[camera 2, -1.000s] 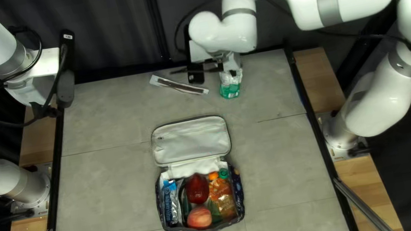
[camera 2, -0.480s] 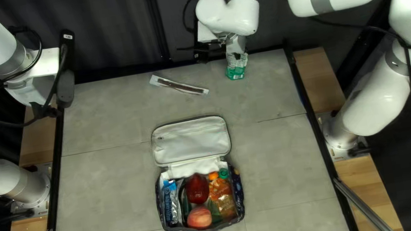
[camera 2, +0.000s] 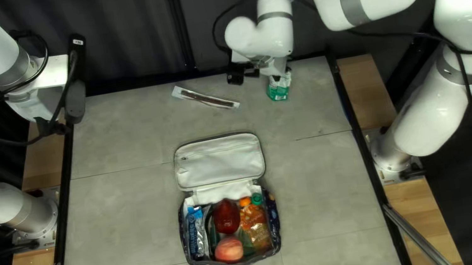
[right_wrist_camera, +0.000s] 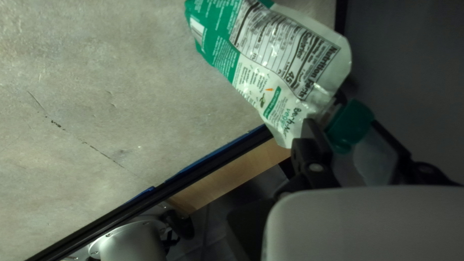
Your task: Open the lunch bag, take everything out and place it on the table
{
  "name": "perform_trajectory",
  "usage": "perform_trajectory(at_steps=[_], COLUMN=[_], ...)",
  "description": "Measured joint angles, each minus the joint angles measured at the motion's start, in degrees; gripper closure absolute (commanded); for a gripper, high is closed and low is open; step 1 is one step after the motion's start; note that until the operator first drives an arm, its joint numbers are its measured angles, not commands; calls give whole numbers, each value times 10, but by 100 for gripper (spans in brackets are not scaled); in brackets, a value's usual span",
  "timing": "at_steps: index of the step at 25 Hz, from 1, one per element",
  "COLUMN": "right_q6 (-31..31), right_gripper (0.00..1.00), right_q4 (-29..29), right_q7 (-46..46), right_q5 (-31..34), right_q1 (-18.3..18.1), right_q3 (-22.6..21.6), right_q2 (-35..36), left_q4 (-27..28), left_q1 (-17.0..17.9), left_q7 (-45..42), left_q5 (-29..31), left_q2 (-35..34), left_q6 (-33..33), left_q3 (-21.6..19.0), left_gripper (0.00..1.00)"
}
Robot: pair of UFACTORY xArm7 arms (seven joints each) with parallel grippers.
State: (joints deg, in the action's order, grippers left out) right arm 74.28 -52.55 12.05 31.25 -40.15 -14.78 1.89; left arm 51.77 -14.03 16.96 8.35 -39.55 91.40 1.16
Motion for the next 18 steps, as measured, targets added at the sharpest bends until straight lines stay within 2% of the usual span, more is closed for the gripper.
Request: perform_trajectory(at_steps=[2,3,4,11,18], right_q6=[7,10,13,36,75], right_gripper=[97,2,0,0,0], right_q4=[-1,-2,-3,-15,-31], right_q7=[13,18,23,35,23], right_q5=[2,3,3,-6,-15], right_q1=[7,10,13,24,30], right_q3=[-6,-9,-12,-22,-28], right_q2=[4,6,9,15,-13], left_q4=[0,0,0,0,0], left_q1=[0,0,0,0,0], left_q7=[0,0,0,0,0], left_q5=[0,0,0,0,0], left_q2=[0,0,0,0,0], left_q6=[0,0,0,0,0], left_q3=[0,0,0,0,0], left_gripper=[0,0,0,0,0])
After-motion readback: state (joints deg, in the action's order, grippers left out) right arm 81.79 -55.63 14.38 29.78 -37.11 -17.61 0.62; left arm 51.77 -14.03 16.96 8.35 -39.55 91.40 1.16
